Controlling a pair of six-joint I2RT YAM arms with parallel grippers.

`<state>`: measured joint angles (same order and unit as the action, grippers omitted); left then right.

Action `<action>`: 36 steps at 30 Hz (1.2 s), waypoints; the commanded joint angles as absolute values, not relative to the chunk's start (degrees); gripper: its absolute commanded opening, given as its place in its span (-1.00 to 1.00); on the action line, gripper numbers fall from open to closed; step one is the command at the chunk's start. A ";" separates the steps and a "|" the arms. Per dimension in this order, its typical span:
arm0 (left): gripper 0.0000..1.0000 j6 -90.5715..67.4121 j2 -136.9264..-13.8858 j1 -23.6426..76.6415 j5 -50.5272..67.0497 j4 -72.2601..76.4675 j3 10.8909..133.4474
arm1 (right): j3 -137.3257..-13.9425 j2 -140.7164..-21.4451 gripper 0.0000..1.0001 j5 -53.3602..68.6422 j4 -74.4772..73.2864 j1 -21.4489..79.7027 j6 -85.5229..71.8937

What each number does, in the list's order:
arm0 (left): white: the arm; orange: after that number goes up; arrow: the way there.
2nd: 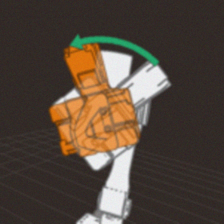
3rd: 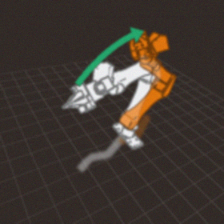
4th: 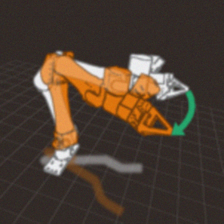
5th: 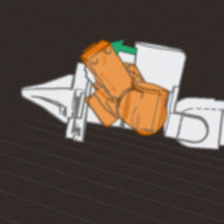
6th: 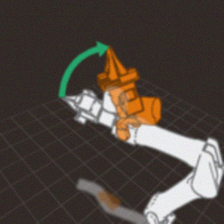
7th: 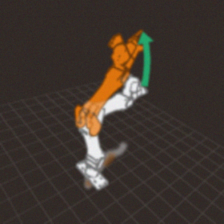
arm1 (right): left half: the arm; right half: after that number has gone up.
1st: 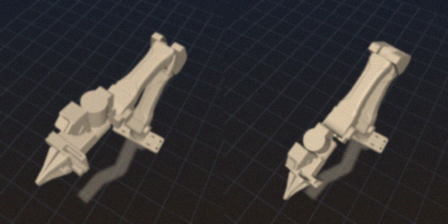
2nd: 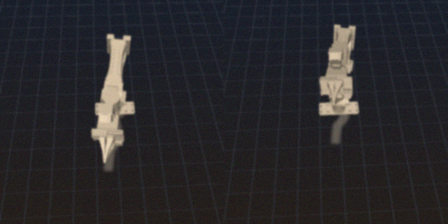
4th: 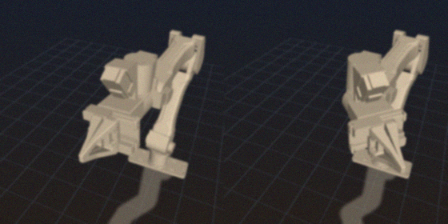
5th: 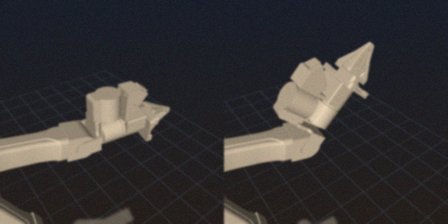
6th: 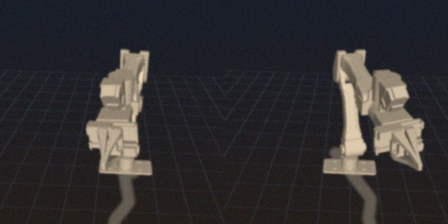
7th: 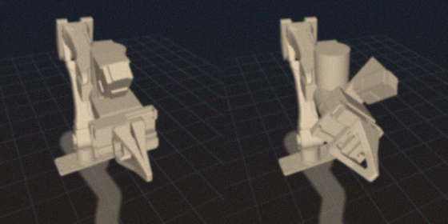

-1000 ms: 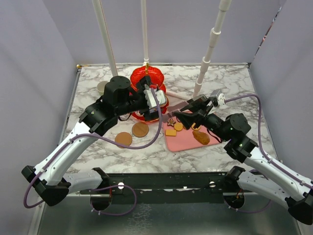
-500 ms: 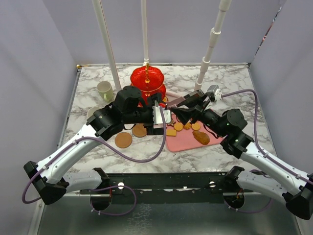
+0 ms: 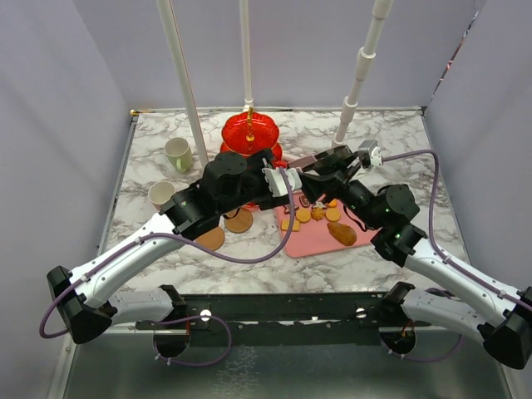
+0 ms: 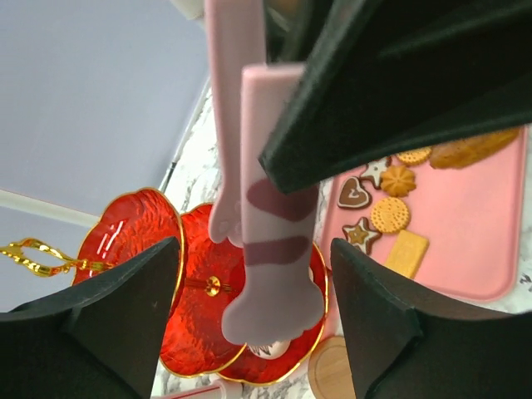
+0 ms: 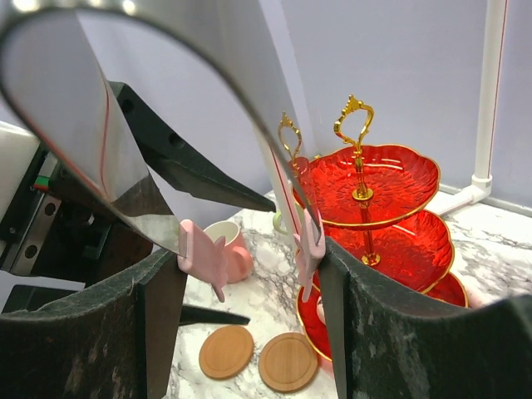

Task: Serve the afternoon tea
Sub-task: Adjust the clamp.

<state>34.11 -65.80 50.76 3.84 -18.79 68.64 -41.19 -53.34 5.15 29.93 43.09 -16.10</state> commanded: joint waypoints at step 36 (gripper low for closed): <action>-0.67 33.08 -67.20 52.16 5.16 -14.12 71.78 | -45.40 -59.35 0.74 11.15 28.39 38.49 -29.17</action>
